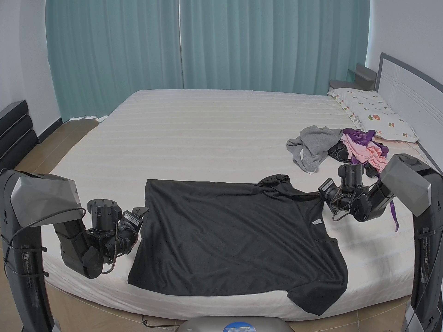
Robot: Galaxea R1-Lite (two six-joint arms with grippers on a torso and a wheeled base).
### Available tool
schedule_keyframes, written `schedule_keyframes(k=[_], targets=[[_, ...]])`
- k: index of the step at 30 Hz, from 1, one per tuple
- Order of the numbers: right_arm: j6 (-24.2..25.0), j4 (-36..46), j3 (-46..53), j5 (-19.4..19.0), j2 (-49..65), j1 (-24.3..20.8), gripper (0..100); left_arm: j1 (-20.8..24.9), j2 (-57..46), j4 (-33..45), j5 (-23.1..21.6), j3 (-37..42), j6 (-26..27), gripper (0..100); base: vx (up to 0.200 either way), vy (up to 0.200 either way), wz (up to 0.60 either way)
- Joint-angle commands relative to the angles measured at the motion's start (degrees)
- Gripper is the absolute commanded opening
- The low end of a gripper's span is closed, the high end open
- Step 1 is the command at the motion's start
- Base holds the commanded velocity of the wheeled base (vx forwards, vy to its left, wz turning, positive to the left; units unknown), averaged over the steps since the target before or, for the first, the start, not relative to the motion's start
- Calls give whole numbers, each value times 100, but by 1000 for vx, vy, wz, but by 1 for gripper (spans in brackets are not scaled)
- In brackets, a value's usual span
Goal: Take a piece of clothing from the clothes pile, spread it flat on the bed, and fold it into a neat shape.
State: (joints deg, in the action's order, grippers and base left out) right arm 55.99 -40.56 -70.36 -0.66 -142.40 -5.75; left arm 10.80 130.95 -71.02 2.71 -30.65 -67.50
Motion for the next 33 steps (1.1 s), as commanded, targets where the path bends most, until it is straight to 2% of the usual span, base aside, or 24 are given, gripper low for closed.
schedule_keyframes(k=[1,7,14,19,20,29,33], targets=[[8,118,-417,39,-412,321,0,1,62,1,2,-29,79,100,0,0,0],[17,241,-505,39,-420,347,0,1,71,1,2,-38,114,100,0,0,0],[17,277,-575,31,-429,575,0,-17,62,-8,2,-38,114,100,0,0,0],[8,294,-496,39,-412,496,0,-17,71,1,2,-38,114,100,0,0,0],[8,294,-496,39,-412,488,100,-17,71,1,2,-38,114,100,0,0,0],[43,277,-364,-4,45,461,100,-34,71,1,2,-73,114,100,0,0,0],[360,294,-276,-48,327,215,100,-17,71,1,11,-47,97,100,0,0,0]])
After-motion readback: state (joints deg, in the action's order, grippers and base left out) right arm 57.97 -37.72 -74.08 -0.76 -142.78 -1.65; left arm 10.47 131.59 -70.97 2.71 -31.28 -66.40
